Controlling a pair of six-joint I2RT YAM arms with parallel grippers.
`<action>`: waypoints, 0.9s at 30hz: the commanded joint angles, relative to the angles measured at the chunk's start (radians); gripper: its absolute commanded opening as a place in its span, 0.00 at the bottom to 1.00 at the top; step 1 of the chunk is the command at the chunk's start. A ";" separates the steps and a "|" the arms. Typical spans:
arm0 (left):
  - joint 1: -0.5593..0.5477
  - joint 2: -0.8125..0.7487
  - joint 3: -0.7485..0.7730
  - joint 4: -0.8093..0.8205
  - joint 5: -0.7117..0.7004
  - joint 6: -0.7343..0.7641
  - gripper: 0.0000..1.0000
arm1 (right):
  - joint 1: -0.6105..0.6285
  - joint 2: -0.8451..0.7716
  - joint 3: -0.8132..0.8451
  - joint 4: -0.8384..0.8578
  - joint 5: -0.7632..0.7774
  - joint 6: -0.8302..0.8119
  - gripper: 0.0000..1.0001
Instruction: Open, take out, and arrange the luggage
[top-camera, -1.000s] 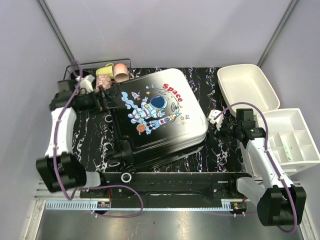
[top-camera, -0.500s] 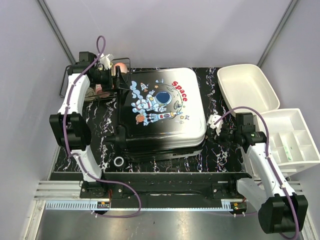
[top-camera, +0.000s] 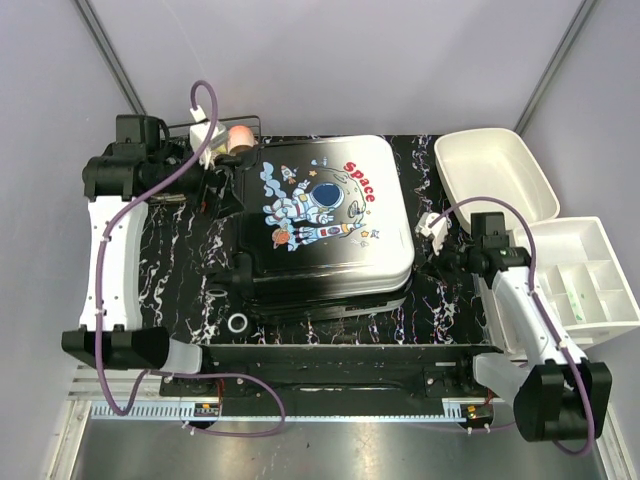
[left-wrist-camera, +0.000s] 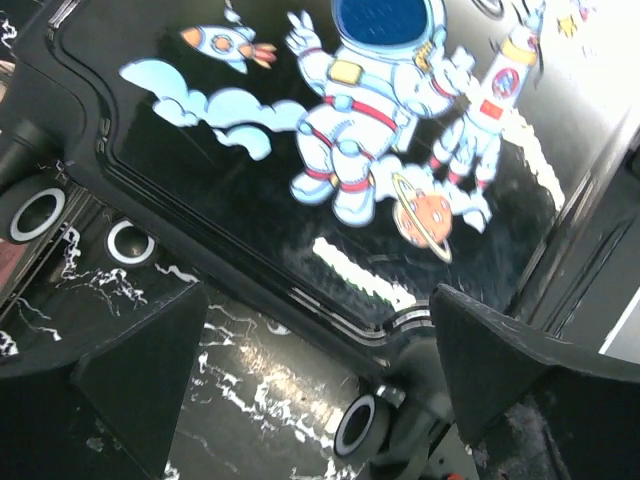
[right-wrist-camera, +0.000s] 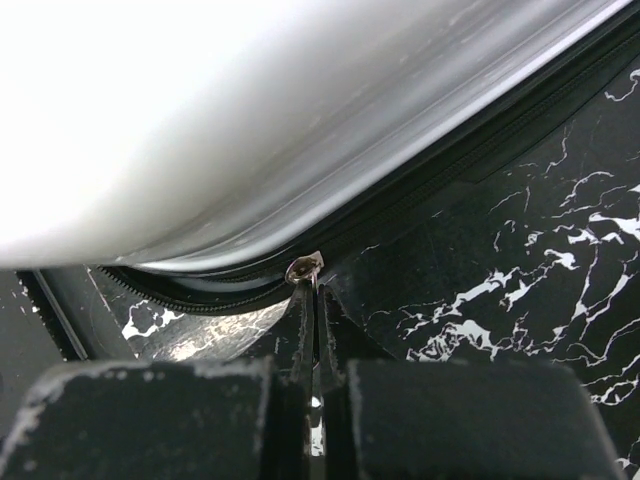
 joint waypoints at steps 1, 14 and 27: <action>0.011 -0.029 -0.078 -0.295 -0.001 0.274 0.99 | -0.014 0.069 0.123 0.096 0.023 -0.018 0.00; -0.052 -0.343 -0.502 -0.296 -0.204 0.465 0.99 | -0.025 0.215 0.191 0.233 0.045 -0.001 0.00; 0.053 -0.252 -0.400 -0.251 -0.062 0.421 0.95 | 0.055 0.343 0.145 0.300 -0.058 0.073 0.00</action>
